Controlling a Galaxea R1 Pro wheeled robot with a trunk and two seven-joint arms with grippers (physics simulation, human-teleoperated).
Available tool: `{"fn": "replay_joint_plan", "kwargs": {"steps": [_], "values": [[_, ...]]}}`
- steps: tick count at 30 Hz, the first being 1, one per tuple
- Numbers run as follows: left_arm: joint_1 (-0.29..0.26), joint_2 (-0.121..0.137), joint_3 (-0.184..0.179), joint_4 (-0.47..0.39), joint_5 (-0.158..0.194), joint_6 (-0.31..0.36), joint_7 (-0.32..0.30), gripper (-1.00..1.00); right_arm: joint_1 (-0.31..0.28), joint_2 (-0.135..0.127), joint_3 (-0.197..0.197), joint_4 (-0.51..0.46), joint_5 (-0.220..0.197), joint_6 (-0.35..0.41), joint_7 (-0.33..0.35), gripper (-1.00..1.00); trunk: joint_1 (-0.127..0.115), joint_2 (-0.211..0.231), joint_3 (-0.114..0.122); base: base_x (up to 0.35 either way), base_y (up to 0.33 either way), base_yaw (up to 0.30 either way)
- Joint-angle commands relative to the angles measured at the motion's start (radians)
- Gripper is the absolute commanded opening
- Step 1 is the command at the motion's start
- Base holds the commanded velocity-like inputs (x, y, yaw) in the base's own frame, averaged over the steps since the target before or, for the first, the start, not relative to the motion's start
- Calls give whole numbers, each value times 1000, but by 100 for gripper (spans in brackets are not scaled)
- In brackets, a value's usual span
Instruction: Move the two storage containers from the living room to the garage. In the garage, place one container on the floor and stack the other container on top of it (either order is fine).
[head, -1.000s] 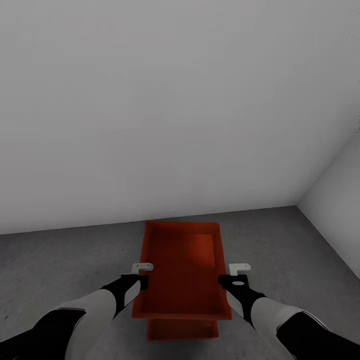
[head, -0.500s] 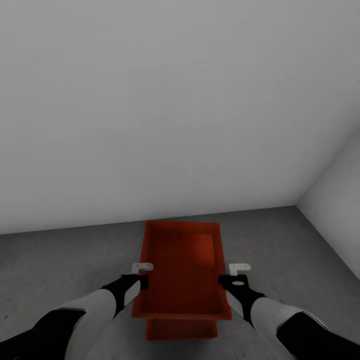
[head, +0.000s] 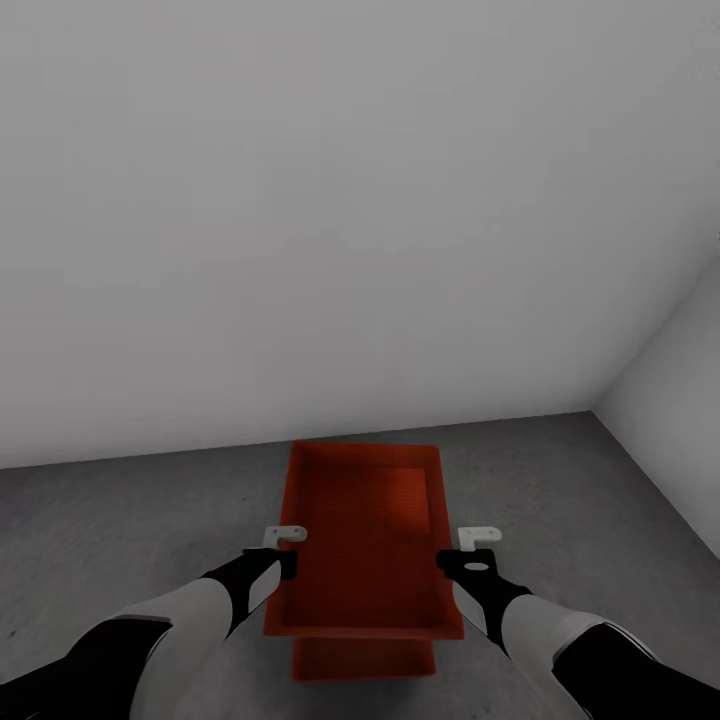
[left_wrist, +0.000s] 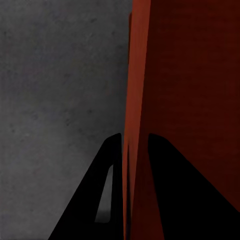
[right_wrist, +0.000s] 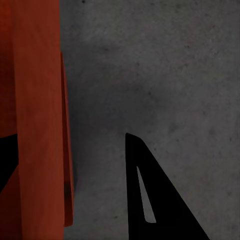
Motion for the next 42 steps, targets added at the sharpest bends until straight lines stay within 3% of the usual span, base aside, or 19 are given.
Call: {"fn": "replay_joint_plan", "kwargs": {"steps": [1, 23, 42], "values": [[0, 5, 2, -3, -6, 6, 7, -100, -1, -3, 3, 3, -16, -7, -8, -100, 0, -1, -1, 0, -2, 0], [0, 0, 2, -1, -7, 7, 7, -100, -1, -4, 3, 3, -16, -7, -8, -100, 0, -1, -1, 0, 0, 0], [0, 0, 2, -1, -6, 6, 4, -100, -1, -4, 3, 3, -16, -7, -8, -100, 73, -134, -60, 0, 0, 0]]}}
